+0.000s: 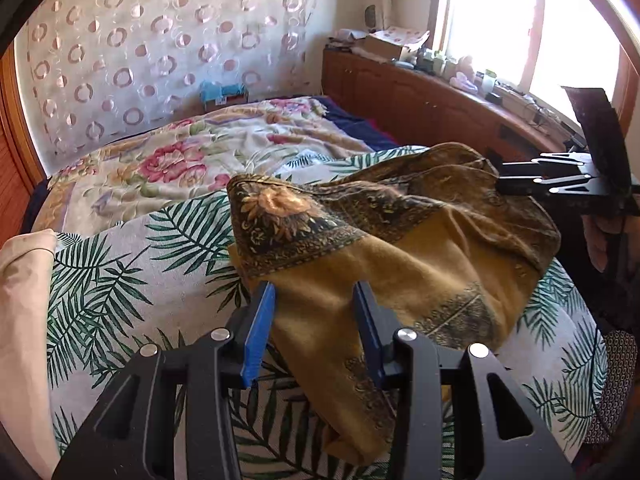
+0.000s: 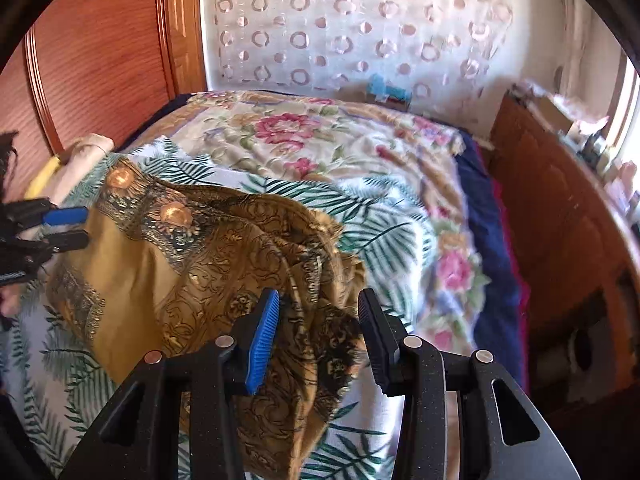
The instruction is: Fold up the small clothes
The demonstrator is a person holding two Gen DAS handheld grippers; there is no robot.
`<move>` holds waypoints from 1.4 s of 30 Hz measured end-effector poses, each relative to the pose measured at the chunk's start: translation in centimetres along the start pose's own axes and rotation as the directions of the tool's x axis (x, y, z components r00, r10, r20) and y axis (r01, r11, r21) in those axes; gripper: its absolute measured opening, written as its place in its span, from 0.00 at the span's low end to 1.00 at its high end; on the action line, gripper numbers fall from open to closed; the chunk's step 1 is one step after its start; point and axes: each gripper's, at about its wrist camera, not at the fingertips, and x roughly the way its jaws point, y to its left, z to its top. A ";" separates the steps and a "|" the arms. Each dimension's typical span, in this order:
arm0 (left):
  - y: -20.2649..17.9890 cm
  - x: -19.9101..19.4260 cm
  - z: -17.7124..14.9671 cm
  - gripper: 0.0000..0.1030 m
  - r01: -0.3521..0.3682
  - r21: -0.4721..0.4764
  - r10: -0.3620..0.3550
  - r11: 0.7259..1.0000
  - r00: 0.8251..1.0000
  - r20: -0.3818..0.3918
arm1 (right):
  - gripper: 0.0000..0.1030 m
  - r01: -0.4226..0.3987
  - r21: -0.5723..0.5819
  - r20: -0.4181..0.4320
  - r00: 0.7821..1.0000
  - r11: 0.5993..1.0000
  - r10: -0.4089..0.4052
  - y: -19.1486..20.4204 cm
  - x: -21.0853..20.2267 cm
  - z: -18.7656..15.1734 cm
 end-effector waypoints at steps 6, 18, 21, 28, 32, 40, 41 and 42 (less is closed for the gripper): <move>0.4 0.3 -0.3 0.40 -0.010 -0.029 0.010 1.000 1.000 -0.003 | 0.00 0.120 0.021 0.163 0.979 0.992 -0.122 -1.9 -1.0 2.3; 0.4 0.2 -0.5 0.40 -0.010 -0.037 0.010 0.999 1.000 -0.005 | 0.20 0.010 0.003 0.126 0.992 1.000 -0.010 -0.2 -2.8 0.8; 0.5 0.5 -0.7 0.40 -0.007 -0.038 0.006 0.999 1.000 -0.015 | 0.20 0.007 -0.037 0.055 0.998 0.999 -0.005 -0.1 -1.9 0.6; 0.8 1.2 -1.1 0.40 0.013 -0.062 -0.016 0.998 0.999 -0.045 | 0.21 0.002 -0.013 -0.059 0.998 1.000 -0.003 -1.2 1.0 2.4; 0.8 1.8 -1.3 0.40 0.011 -0.065 -0.015 0.998 0.998 -0.065 | 0.21 -0.026 -0.021 -0.071 0.997 0.999 0.024 -0.9 1.4 3.8; 0.8 2.4 -1.8 0.52 -0.010 -0.064 0.007 0.998 0.999 -0.048 | 0.02 -0.024 -0.049 -0.069 0.997 0.999 0.021 -1.3 0.8 3.1; 0.8 2.3 -1.8 0.54 -0.018 -0.071 0.014 0.997 0.999 -0.051 | 0.02 -0.023 -0.040 -0.056 0.998 0.999 0.020 -1.4 0.6 3.1; 1.0 2.4 -1.8 0.55 -0.011 -0.085 0.007 0.996 0.999 -0.051 | 0.02 -0.018 -0.032 -0.042 0.999 0.999 0.017 -1.5 0.4 3.1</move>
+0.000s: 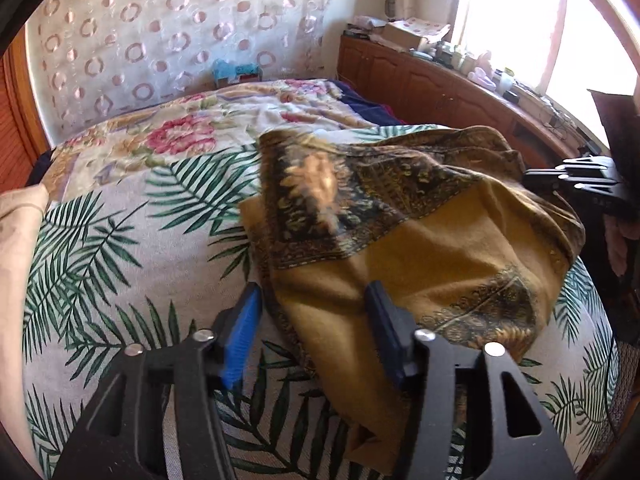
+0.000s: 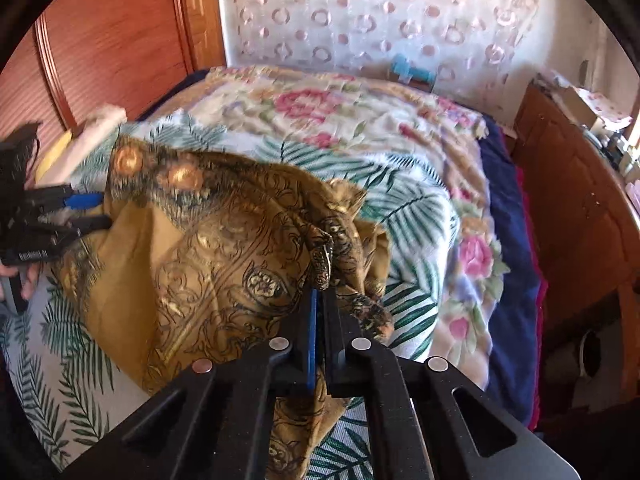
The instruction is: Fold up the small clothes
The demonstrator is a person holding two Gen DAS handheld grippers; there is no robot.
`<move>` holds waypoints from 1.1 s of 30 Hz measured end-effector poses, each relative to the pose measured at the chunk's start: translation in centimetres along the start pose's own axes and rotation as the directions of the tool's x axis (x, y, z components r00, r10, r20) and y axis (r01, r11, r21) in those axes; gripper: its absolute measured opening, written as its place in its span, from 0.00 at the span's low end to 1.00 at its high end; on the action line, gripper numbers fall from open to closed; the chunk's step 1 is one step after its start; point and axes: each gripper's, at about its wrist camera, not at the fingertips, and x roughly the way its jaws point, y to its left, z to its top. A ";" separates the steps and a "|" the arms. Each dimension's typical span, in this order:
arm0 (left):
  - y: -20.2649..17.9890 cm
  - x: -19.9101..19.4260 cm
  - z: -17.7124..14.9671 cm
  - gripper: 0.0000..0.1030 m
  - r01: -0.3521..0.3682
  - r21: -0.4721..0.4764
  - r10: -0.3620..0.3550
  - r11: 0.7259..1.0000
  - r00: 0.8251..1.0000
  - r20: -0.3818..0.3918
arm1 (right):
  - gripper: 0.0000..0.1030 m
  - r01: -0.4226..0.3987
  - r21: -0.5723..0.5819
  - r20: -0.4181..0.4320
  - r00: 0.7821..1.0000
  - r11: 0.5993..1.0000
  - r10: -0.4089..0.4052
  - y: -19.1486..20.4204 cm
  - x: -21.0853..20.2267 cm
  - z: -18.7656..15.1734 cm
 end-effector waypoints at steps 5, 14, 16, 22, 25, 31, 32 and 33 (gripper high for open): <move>-0.1 0.0 0.0 0.56 -0.006 0.005 0.006 1.000 1.000 -0.001 | 0.00 0.082 0.024 0.096 0.992 0.996 -0.084 0.0 -1.8 0.2; 0.4 0.1 0.1 0.59 0.006 0.001 -0.006 1.000 1.000 -0.002 | 0.00 0.146 0.124 0.132 0.978 0.981 -0.162 -1.3 -1.7 0.2; 0.6 0.1 0.3 0.59 0.017 0.006 -0.017 1.000 1.000 -0.014 | 0.02 0.096 0.149 0.148 0.982 0.984 -0.118 -1.3 -2.0 0.3; 3.5 -0.4 2.0 0.59 0.068 -0.133 -0.069 0.989 0.998 -0.008 | 0.59 0.030 0.148 0.115 0.992 0.989 -0.047 -1.3 -1.3 -0.5; 4.5 0.3 2.6 0.59 0.087 -0.184 -0.093 0.979 0.995 -0.026 | 0.63 0.043 0.157 0.046 0.998 0.987 -0.051 -1.9 0.3 -0.7; 4.8 1.9 3.6 0.55 0.143 -0.229 -0.156 0.963 0.987 -0.040 | 0.72 0.024 0.213 0.004 1.000 0.977 -0.026 -3.2 2.2 -0.8; 4.7 2.1 3.8 0.52 0.151 -0.226 -0.164 0.963 0.986 -0.041 | 0.73 0.016 0.223 -0.001 1.000 0.975 -0.016 -3.4 2.5 -0.7; 4.7 2.2 3.9 0.48 0.154 -0.222 -0.167 0.963 0.985 -0.042 | 0.74 0.001 0.237 -0.001 1.000 0.972 -0.001 -3.8 2.7 -0.8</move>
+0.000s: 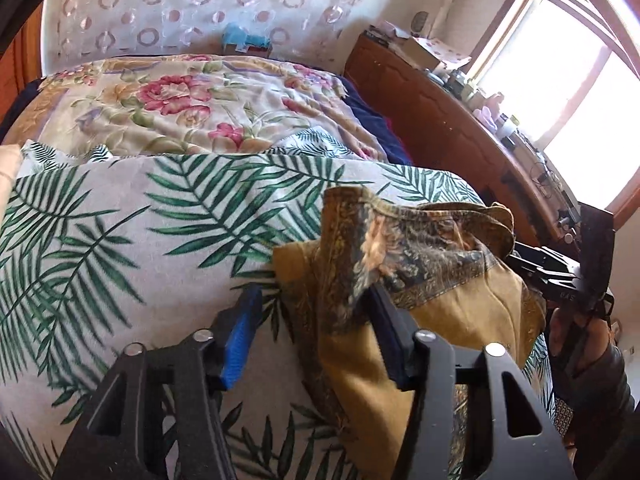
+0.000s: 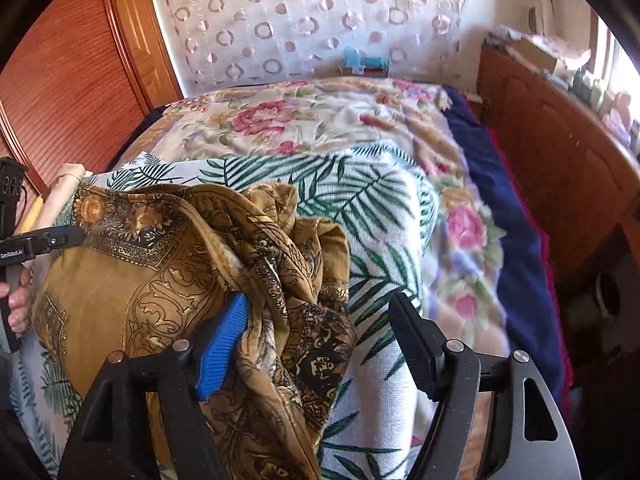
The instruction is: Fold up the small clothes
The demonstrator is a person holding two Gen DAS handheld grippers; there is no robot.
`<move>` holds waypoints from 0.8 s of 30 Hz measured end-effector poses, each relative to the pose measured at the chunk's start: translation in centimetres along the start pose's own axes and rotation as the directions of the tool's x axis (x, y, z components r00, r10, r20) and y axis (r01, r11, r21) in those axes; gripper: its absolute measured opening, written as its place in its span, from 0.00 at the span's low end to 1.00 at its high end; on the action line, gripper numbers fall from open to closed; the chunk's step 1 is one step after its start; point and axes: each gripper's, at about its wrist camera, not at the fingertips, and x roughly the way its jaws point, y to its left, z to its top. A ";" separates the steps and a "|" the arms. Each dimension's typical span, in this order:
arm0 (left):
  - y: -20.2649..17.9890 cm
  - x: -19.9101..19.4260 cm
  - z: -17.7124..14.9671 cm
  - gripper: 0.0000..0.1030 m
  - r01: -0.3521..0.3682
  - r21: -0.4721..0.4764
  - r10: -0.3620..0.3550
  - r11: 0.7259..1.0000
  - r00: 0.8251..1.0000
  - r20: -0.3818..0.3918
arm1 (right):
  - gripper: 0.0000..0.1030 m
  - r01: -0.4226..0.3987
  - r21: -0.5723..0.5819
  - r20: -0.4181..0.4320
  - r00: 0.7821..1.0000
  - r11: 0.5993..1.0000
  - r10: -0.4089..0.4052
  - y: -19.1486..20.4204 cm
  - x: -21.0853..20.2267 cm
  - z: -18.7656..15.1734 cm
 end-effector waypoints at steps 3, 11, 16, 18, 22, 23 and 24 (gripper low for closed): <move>-0.4 0.3 0.1 0.36 -0.002 0.029 0.002 1.000 1.000 0.000 | 0.74 -0.049 0.021 -0.006 0.999 0.999 0.049 -0.4 0.4 0.4; -1.1 -0.7 -0.1 0.11 0.029 0.041 -0.030 0.999 0.999 0.029 | 0.38 -0.134 -0.060 -0.020 0.991 0.989 0.133 0.5 0.3 -0.1; -2.6 -4.2 -0.6 0.08 0.035 0.080 -0.044 0.996 0.993 0.109 | 0.18 -0.115 -0.097 0.038 0.992 0.989 0.119 0.8 -1.5 0.0; -3.2 -6.3 -1.1 0.07 0.042 0.094 -0.056 0.995 0.987 0.151 | 0.17 -0.109 -0.116 0.063 0.991 0.987 0.116 1.2 -2.6 -0.1; -4.1 -10.4 -2.5 0.07 0.049 0.125 -0.076 0.991 0.973 0.217 | 0.16 -0.129 -0.164 0.097 0.984 0.978 0.146 3.0 -4.5 0.0; -4.0 -11.7 -2.9 0.07 0.046 0.128 -0.076 0.991 0.968 0.239 | 0.16 -0.136 -0.174 0.109 0.982 0.975 0.156 3.5 -4.9 0.0; -3.9 -12.8 -3.2 0.07 0.048 0.126 -0.079 0.991 0.963 0.257 | 0.16 -0.144 -0.187 0.119 0.979 0.972 0.168 4.1 -5.3 0.1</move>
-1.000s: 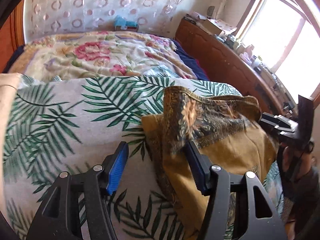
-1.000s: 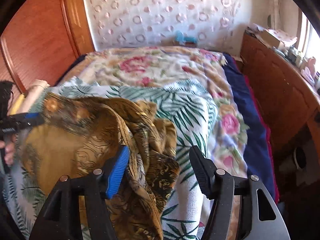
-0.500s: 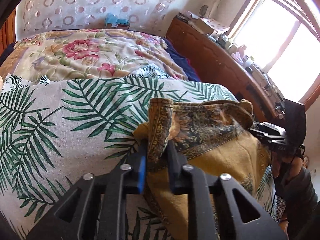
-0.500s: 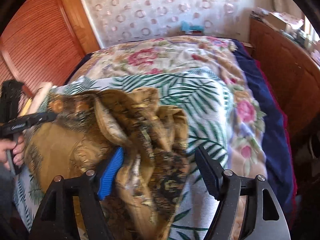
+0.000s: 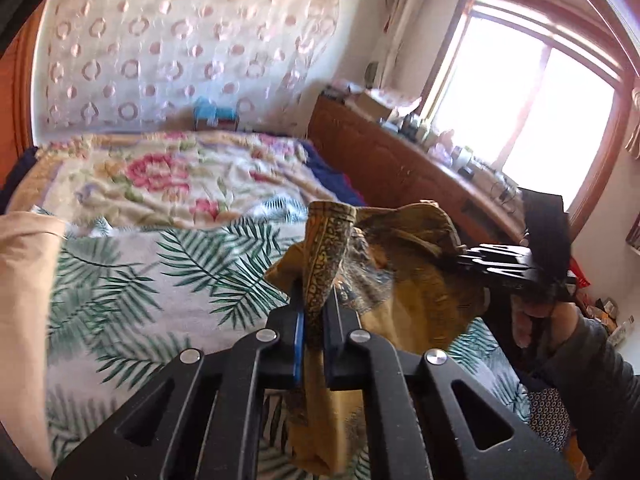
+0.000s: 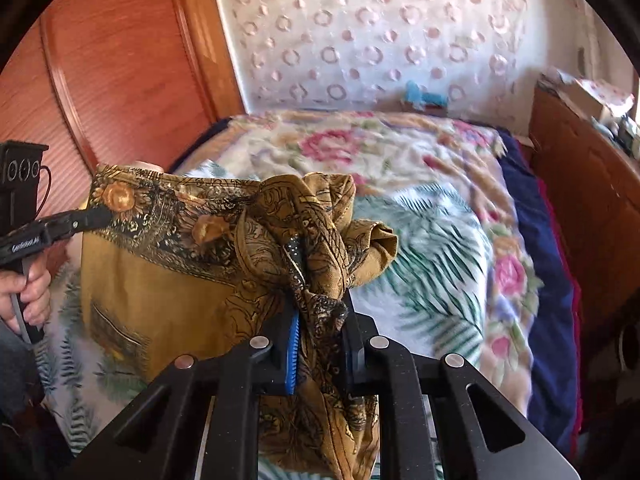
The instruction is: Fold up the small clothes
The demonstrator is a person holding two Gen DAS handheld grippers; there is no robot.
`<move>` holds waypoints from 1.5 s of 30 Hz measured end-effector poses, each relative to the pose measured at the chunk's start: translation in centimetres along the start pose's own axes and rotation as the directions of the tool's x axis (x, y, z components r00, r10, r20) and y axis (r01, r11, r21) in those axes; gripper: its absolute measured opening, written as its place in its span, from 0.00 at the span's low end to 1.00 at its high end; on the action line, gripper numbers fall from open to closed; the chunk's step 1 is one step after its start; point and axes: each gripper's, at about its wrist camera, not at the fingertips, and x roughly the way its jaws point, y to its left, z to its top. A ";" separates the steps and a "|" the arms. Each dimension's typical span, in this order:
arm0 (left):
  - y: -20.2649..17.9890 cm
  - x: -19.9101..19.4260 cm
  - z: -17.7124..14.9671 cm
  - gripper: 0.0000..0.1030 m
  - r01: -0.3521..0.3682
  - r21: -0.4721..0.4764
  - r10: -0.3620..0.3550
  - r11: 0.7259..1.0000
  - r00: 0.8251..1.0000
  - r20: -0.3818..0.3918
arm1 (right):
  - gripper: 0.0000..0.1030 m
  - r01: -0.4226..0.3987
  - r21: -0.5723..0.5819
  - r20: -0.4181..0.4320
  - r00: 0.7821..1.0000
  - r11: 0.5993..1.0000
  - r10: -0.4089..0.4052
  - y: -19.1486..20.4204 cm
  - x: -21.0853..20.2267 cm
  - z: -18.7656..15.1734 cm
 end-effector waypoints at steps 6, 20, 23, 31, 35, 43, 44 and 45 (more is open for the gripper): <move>2.1 -7.5 -0.3 0.07 -0.043 -0.026 0.045 0.999 0.993 0.112 | 0.15 -0.079 -0.087 0.050 0.995 0.993 0.083 4.6 0.3 2.1; 14.0 -18.2 -4.9 0.07 -0.252 -0.256 0.315 0.933 0.917 0.244 | 0.15 -0.218 -0.365 0.046 0.967 0.905 0.251 17.9 10.4 11.8; 16.9 -18.8 -6.3 0.07 -0.258 -0.322 0.343 0.911 0.907 0.244 | 0.15 -0.213 -0.428 0.030 0.968 0.878 0.250 20.6 12.9 14.0; 19.3 -18.2 -9.0 0.07 -0.307 -0.364 0.399 0.879 0.892 0.211 | 0.15 -0.225 -0.517 -0.036 0.970 0.826 0.242 26.4 20.8 18.7; 20.0 -18.2 -9.8 0.07 -0.323 -0.370 0.410 0.871 0.893 0.186 | 0.16 -0.253 -0.519 -0.073 0.965 0.817 0.253 28.7 24.4 19.8; 21.7 -18.3 -10.8 0.07 -0.366 -0.371 0.438 0.854 0.889 0.132 | 0.20 -0.271 -0.428 -0.083 0.962 0.862 0.261 30.8 30.2 20.3; 21.5 -18.5 -10.9 0.08 -0.368 -0.367 0.439 0.855 0.889 0.132 | 0.22 -0.271 -0.412 -0.077 0.962 0.870 0.264 30.9 30.8 20.1; 21.3 -18.7 -11.0 0.14 -0.377 -0.359 0.445 0.854 0.886 0.129 | 0.24 -0.271 -0.399 -0.073 0.962 0.876 0.264 30.8 31.3 19.9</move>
